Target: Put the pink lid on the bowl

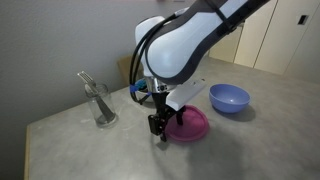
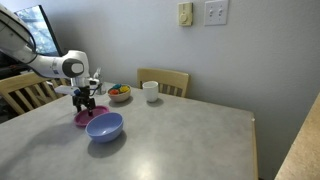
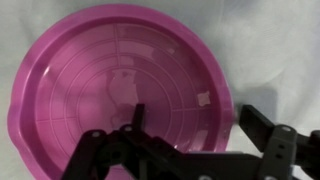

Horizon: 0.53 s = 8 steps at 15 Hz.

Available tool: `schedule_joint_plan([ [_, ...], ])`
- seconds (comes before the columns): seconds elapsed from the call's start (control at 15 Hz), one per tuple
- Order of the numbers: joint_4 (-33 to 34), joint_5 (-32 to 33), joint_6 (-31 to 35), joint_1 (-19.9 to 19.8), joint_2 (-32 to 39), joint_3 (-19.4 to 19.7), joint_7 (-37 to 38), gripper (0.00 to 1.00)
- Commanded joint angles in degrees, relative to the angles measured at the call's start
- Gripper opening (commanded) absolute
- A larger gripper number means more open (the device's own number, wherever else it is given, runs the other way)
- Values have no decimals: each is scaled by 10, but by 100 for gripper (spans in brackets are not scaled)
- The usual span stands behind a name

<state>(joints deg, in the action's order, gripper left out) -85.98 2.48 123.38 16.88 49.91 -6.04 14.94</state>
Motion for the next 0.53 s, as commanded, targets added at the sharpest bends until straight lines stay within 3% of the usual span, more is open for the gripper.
schedule_joint_plan([
  [0.0,20,-8,-9,-4,18,1,-18,68],
  [0.47,31,-8,-23,-3,13,0,-21,22],
])
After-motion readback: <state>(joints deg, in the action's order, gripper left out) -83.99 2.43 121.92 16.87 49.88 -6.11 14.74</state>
